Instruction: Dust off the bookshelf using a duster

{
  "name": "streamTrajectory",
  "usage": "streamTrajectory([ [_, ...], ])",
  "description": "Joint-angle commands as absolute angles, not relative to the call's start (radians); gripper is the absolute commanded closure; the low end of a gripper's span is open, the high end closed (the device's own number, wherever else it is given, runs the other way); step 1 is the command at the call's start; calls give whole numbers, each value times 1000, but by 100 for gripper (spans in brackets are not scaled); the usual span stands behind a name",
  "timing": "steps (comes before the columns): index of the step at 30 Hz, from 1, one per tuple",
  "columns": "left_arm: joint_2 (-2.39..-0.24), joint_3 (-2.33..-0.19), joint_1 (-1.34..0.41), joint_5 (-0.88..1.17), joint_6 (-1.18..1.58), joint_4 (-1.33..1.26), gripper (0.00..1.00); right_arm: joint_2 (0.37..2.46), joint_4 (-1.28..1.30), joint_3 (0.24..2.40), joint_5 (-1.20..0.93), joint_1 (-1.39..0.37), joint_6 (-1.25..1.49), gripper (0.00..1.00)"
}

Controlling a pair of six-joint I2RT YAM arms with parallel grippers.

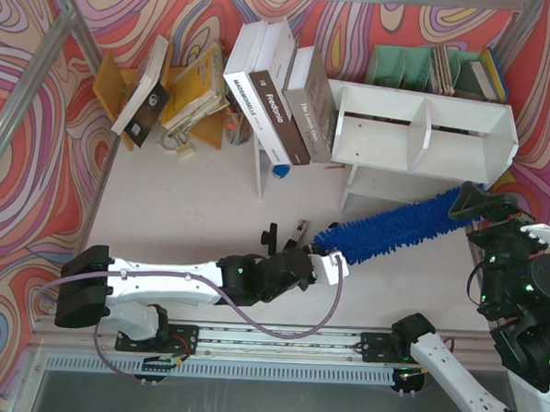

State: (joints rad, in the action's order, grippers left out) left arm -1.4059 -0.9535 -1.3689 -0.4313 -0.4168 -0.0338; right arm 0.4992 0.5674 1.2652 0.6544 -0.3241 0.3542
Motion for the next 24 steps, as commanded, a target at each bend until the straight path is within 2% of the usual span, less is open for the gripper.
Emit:
streamTrajectory([
  [1,-1355,-990,-1420,-570,-215,48,100,481,568,1235,684,-323,345,5],
  [9,-1422,-1122,-1491,-722,73,313,100,466,496,1111,735,-324,263,5],
  [16,-1493,-1187,-1514,-788,206,309,100,497,427,1029,752,-323,214,2],
  [24,-1586,-1276,-1524,-886,362,343,100,410,384,921,781,-324,238,2],
])
